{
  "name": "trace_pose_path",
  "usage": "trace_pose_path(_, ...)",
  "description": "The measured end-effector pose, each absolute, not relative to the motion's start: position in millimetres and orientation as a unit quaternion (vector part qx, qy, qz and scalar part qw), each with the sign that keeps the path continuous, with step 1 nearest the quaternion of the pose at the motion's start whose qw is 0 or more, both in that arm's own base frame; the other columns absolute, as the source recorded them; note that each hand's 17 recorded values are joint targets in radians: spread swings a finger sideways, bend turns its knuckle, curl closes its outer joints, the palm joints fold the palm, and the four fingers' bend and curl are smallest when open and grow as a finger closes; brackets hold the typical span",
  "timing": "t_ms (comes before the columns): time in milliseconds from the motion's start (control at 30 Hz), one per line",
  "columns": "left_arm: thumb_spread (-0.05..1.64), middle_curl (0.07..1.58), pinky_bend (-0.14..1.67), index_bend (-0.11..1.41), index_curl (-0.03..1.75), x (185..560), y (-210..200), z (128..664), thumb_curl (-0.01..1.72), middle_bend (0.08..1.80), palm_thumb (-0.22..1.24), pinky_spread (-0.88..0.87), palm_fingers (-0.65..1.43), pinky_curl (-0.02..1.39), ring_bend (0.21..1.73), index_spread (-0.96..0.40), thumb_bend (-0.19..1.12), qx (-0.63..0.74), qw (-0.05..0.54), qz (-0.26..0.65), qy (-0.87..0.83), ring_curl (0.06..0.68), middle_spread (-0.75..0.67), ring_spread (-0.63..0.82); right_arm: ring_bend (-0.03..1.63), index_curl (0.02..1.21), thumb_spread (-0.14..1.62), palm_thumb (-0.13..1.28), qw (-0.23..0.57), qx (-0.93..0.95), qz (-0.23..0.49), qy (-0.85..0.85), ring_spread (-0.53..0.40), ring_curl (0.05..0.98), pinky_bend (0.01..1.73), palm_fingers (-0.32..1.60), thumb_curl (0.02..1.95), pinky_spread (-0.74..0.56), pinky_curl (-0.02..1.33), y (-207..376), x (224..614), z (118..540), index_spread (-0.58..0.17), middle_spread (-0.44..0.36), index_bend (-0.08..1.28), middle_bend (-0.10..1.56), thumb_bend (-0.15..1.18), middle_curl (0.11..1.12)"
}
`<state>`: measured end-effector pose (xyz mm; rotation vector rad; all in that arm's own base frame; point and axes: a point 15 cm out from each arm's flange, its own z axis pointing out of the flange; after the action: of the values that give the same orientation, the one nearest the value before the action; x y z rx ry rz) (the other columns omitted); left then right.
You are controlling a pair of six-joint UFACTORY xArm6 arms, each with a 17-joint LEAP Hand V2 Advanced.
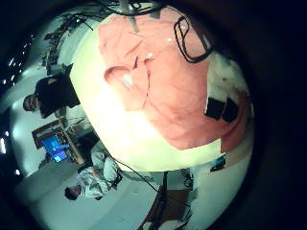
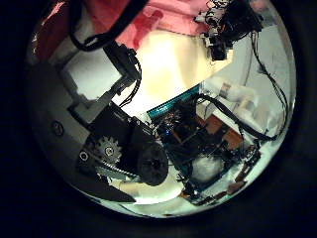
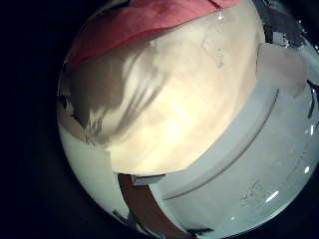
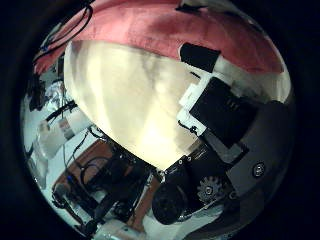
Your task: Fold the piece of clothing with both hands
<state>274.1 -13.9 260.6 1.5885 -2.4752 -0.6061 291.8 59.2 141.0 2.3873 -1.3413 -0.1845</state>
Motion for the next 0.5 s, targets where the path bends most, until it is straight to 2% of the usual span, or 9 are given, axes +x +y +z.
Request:
trace_pose_path(133,0.99,1.26,1.22,0.16,1.56,268,-13,267,0.8,0.78,0.91,-0.65,0.99,0.55,1.39,-0.6,-0.01,0.515,0.083,-0.209,-0.827,0.529,-0.66,-0.44,1.2,0.74,0.96,1.14,0.179,0.86,-0.059,-0.474,-0.266,0.611,1.08,1.24,0.51,-0.42,0.62,59,295,154,-0.329,-0.185,0.9,1.1,0.1,0.76)
trace_pose_path(333,0.99,1.26,1.22,0.16,1.58,253,-14,277,0.8,0.78,0.91,-0.65,0.99,0.55,1.38,-0.57,-0.01,0.5,0.112,-0.22,-0.83,0.526,-0.67,-0.44,1.29,0.8,1.0,1.16,0.158,0.859,-0.055,-0.484,-0.252,0.665,1.17,1.13,0.58,-0.36,0.71,48,295,179,-0.309,-0.182,1.0,1.18,0.1,0.81)
trace_pose_path(500,0.99,1.26,1.22,0.16,1.59,252,-15,280,0.81,0.78,0.91,-0.65,0.99,0.55,1.38,-0.55,-0.01,0.5,0.114,-0.217,-0.831,0.525,-0.67,-0.44,1.33,0.83,1.04,1.15,0.119,0.863,-0.046,-0.488,-0.244,0.689,1.2,1.09,0.62,-0.33,0.76,55,296,202,-0.298,-0.179,1.04,1.22,0.08,0.84)
